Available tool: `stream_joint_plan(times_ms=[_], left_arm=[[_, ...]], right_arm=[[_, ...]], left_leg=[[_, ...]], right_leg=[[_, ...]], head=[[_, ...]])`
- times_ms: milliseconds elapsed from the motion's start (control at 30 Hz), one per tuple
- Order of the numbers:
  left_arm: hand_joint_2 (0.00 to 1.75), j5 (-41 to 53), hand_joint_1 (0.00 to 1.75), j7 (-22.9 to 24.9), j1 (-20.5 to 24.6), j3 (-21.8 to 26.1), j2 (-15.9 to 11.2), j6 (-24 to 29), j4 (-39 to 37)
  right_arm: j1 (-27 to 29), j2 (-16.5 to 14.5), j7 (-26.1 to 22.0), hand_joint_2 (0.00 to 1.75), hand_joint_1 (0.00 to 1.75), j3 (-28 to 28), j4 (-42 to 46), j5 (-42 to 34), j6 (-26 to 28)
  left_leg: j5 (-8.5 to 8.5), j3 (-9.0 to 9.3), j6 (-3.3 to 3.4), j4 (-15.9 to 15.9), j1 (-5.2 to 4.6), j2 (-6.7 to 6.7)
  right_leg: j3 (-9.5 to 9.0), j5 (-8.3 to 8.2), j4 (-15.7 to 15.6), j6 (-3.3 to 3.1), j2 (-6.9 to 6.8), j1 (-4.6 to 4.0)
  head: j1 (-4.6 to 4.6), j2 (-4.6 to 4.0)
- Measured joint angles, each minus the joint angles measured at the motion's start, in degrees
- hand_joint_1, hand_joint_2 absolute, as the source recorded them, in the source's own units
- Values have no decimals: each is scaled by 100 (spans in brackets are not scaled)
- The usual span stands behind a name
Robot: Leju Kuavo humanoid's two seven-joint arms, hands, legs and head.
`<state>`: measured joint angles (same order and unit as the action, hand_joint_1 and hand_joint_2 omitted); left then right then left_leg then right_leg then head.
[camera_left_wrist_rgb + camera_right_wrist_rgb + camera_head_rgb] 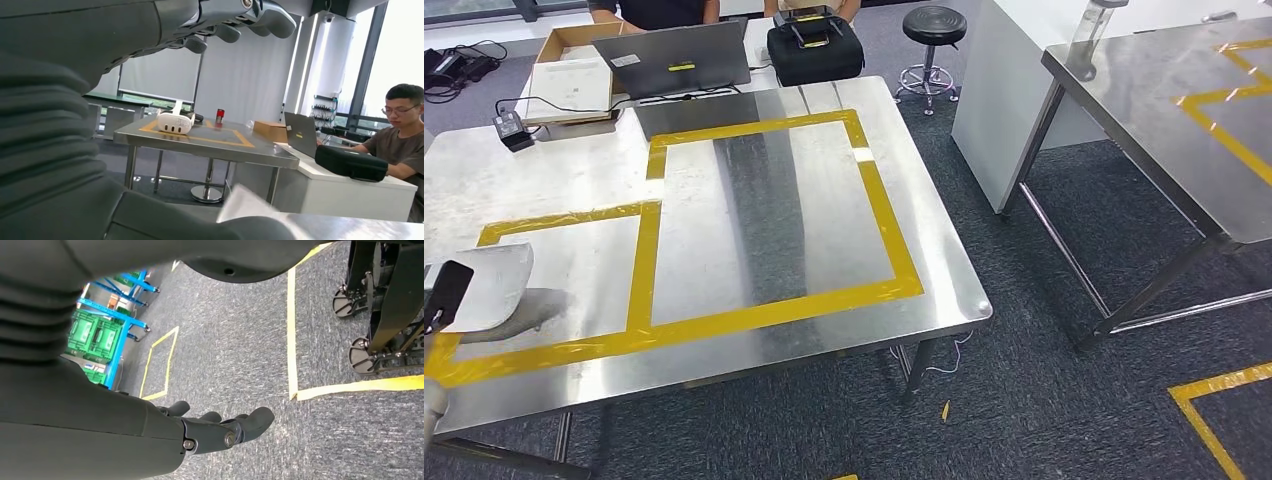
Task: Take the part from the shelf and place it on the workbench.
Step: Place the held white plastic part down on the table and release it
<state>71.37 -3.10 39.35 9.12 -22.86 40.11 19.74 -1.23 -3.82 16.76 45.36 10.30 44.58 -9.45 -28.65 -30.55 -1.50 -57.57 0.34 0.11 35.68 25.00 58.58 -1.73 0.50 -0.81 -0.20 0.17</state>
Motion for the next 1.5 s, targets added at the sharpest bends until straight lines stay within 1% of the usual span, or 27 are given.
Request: stream_joint_plan(times_ms=[100,167,233,300,433,533,667,733,767,833,867,900,933,1000,1033,1067,1100,1133,1167,1200,1233,1300,1333,1367,1400,1433,1500], left_arm=[[0,17,0,-79,1,127,16,0,8],[0,-57,0,-259,4,248,36,0,35],[0,-219,0,-642,34,450,68,0,111],[0,-429,0,-1214,143,750,112,0,210],[0,-801,0,-2499,696,1470,218,0,339],[0,-994,0,-3184,1265,1817,280,1,330],[0,-1556,0,-3634,1885,1894,331,-15,316],[0,-2318,0,-3682,2041,1735,328,-60,477],[0,-2742,0,-3689,2063,1601,307,-81,606],[0,-3605,0,-3697,2017,1230,223,-83,969],[0,-3985,0,-3701,1963,1001,171,-63,1184],[0,-4284,0,-3704,1894,759,119,-43,1412],[0,-4465,0,-3704,1808,534,78,-27,1640],[0,-4541,0,-3706,1593,162,11,-21,2049],[0,-4527,0,-3705,1477,17,-7,-21,2236],[0,-4504,0,-3706,1376,-108,-21,-20,2394],[0,-4480,0,-3706,1299,-212,-30,-20,2533],[0,-4463,0,-3705,1246,-300,-39,-20,2656],[0,-4445,0,-3705,1218,-378,-46,-19,2769],[0,-4425,0,-3704,1199,-453,-49,-19,2874],[0,-4392,0,-3706,1182,-532,-48,-18,2970],[0,-4290,0,-3710,1121,-678,-39,-17,3144],[0,-4224,0,-3712,1069,-738,-30,-17,3240],[0,-4159,0,-3712,1011,-783,-20,-17,3341],[0,-4092,0,-3711,944,-814,-10,-17,3455],[0,-4028,0,-3710,870,-835,1,-17,3590],[0,-3917,0,-3708,696,-856,27,-17,3870]], right_arm=[[-2,0,0,0,0,2,-1,-3,-5],[-3,0,0,0,0,2,-1,-10,-9],[-3,0,0,0,0,2,-2,-15,-10],[-4,0,1,0,0,2,-3,-16,-6],[-7,-7,0,0,0,2,-4,-25,54],[-11,-32,1,0,0,3,-5,-54,103],[-32,-84,0,0,0,20,-5,-96,121],[-48,-114,0,0,0,32,-5,-109,121],[-52,-135,1,0,0,37,-8,-117,121],[-61,-166,1,0,0,56,-15,-139,121],[-65,-180,1,0,0,72,-19,-153,126],[-70,-187,1,0,0,90,-22,-169,134],[-73,-195,1,0,0,109,-25,-184,145],[-75,-212,1,0,0,144,-28,-205,173],[-77,-217,1,0,0,160,-29,-211,189],[-80,-220,2,0,0,174,-29,-216,204],[-84,-223,2,0,0,188,-29,-228,224],[-89,-226,2,0,0,203,-29,-243,248],[-97,-244,2,0,0,221,-31,-263,274],[-104,-263,1,0,0,242,-32,-288,307],[-111,-282,4,0,0,266,-33,-313,338],[-124,-303,7,0,0,313,-35,-363,389],[-128,-305,10,0,0,334,-36,-385,402],[-133,-309,9,0,0,356,-36,-402,410],[-136,-314,11,0,0,378,-36,-414,411],[-138,-317,14,0,0,399,-36,-421,411],[-138,-321,17,0,0,434,-36,-427,411]], left_leg=[[0,0,0,0,0,0],[0,1,0,0,0,0],[0,1,0,0,0,1],[1,1,0,-1,0,1],[1,-1,0,-5,2,-3],[2,-1,0,-6,3,-6],[2,-1,-1,-6,3,-3],[-1,-1,3,-10,1,6],[4,0,23,-11,-5,8],[70,42,74,80,9,23],[130,81,104,167,34,33],[184,115,115,252,66,44],[221,138,118,309,97,53],[238,129,118,324,124,49],[234,119,101,310,143,48],[227,105,70,285,170,48],[210,85,23,242,209,47],[181,56,-39,174,252,47],[144,13,-108,94,274,46],[106,-36,-176,4,292,43],[84,-76,-238,-58,295,38],[99,-104,-341,-69,299,28],[114,-101,-380,-43,307,27],[70,-119,-398,-70,312,27],[-53,-176,-396,-204,310,28],[-249,-275,-378,-460,296,26],[-701,-541,-328,-1197,240,21]], right_leg=[[0,0,0,0,0,0],[1,0,0,0,0,0],[1,0,0,0,0,-1],[1,0,0,0,0,-3],[1,-2,0,0,-3,-4],[-1,-3,0,0,-3,-4],[-2,-4,1,0,-1,-4],[-3,-10,-5,3,5,3],[-9,-24,-18,17,8,12],[-28,-53,-65,64,13,16],[-14,-19,-36,96,15,10],[48,79,99,128,16,9],[165,234,357,162,15,27],[500,564,1092,249,9,102],[614,630,1342,295,5,150],[638,598,1399,344,-1,197],[543,468,1220,398,-10,244],[355,291,862,462,-25,297],[183,182,541,516,-24,326],[65,112,302,518,-11,343],[25,104,200,486,5,342],[84,114,243,337,38,316],[101,96,244,275,36,312],[113,66,228,218,35,309],[131,32,206,164,34,304],[154,-3,186,115,33,295],[224,-65,175,52,33,253]], head=[[0,0],[0,0],[0,0],[0,0],[0,0],[0,0],[1,0],[1,0],[1,0],[-2,0],[1,0],[5,0],[15,0],[27,0],[30,0],[31,0],[31,0],[32,0],[39,0],[46,0],[52,0],[58,0],[54,0],[52,0],[50,0],[46,0],[48,0]])
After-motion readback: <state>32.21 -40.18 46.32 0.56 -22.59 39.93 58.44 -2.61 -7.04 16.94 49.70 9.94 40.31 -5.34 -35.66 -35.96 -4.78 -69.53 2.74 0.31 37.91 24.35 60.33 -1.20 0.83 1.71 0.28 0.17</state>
